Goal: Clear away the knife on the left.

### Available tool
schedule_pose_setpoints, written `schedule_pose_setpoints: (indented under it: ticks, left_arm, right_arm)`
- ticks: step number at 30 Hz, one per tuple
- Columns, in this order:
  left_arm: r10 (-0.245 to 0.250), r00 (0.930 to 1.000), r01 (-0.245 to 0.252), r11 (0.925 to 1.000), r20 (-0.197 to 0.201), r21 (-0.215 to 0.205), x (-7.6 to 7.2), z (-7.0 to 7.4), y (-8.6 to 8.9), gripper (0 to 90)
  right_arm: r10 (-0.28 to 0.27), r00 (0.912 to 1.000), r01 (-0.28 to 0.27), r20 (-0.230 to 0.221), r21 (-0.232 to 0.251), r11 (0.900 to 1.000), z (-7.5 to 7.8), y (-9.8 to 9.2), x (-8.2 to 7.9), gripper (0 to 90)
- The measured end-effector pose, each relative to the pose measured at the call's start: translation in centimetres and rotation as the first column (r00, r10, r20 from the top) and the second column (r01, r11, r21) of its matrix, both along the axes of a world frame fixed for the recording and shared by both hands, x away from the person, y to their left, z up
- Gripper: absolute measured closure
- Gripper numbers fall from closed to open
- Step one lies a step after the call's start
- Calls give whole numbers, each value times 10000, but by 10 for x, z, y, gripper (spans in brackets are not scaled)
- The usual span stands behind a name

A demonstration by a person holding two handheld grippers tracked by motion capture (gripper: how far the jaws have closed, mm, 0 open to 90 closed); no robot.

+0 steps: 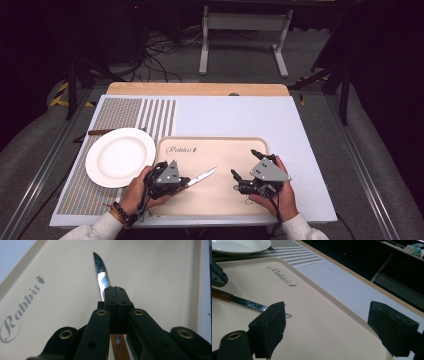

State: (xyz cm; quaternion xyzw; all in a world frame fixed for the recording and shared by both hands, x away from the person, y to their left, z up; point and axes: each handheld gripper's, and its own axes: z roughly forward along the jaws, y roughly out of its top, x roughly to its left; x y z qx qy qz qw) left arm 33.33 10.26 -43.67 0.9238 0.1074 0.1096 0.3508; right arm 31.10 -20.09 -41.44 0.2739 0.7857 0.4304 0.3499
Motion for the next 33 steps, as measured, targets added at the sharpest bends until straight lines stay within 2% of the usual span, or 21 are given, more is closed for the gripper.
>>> schedule_pose_setpoints:
  ticks: [6,9,11,14,18,20,24,33]
  left_arm:
    - [-544,9985,548,9973,-83,482,1,-4,-16,900]
    - [-970,9952,942,9871,156,1292,0,-8,-29,900]
    - [-1166,9931,1130,9818,146,1527,1,-10,-35,900]
    - [-1186,9928,1139,9799,191,1636,3,-11,-37,900]
    - [-925,9955,876,9815,211,1705,6,-10,-35,900]
    - [-742,9969,681,9799,257,1874,7,-9,-29,900]
    - [-481,9986,431,9824,234,1816,11,-9,-21,900]
    - [71,9992,-152,9774,391,2109,10,-9,-3,900]
  right_arm:
    - [-48,10000,48,-76,-17,10000,-2,-2,-3,160]
    - [-57,9999,56,-88,-67,10000,-3,-2,-4,160]
    - [-44,9999,42,-116,-138,9999,-4,-2,-6,160]
    - [-76,9999,73,-144,-157,9998,-4,-3,-6,160]
    - [-113,9998,111,-179,-139,9998,-5,-4,-6,160]
    - [-74,9998,70,-192,-216,9997,-6,-3,-6,160]
    - [-35,9998,30,-201,-272,9996,-6,-2,-5,159]
    - [70,9998,-76,-193,-320,9995,-6,-1,-2,159]
